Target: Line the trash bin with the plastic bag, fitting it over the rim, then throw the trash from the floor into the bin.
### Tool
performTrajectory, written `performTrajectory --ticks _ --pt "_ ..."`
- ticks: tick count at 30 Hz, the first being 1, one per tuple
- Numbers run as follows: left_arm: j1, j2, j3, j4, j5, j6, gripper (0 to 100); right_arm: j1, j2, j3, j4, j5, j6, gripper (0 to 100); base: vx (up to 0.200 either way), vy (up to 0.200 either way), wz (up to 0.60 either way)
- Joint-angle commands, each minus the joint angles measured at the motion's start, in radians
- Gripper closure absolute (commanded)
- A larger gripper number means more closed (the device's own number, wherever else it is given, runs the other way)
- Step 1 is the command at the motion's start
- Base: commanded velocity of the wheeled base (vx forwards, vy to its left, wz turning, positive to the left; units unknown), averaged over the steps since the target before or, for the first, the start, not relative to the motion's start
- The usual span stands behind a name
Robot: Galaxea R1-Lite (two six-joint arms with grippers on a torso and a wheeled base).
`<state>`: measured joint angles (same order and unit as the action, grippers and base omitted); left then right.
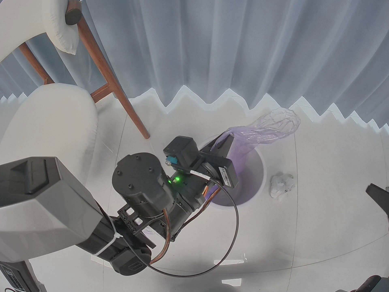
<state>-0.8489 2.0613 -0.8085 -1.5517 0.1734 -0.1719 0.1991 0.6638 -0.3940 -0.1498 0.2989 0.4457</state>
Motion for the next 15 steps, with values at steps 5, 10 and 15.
performTrajectory --ticks 5,10,15 --pt "-0.019 0.000 0.008 -0.001 0.008 0.002 100 0.218 0.579 -0.358 -0.037 0.081 0.159 0 0.000 0.000 0.00" --pt "-0.035 0.002 0.014 -0.001 0.014 0.002 100 0.221 0.654 -0.407 -0.037 0.031 0.154 0 0.000 0.000 0.00" --pt "-0.035 0.005 0.014 0.001 0.023 0.003 100 0.209 0.691 -0.413 -0.039 -0.021 0.146 0 0.000 0.000 0.00"
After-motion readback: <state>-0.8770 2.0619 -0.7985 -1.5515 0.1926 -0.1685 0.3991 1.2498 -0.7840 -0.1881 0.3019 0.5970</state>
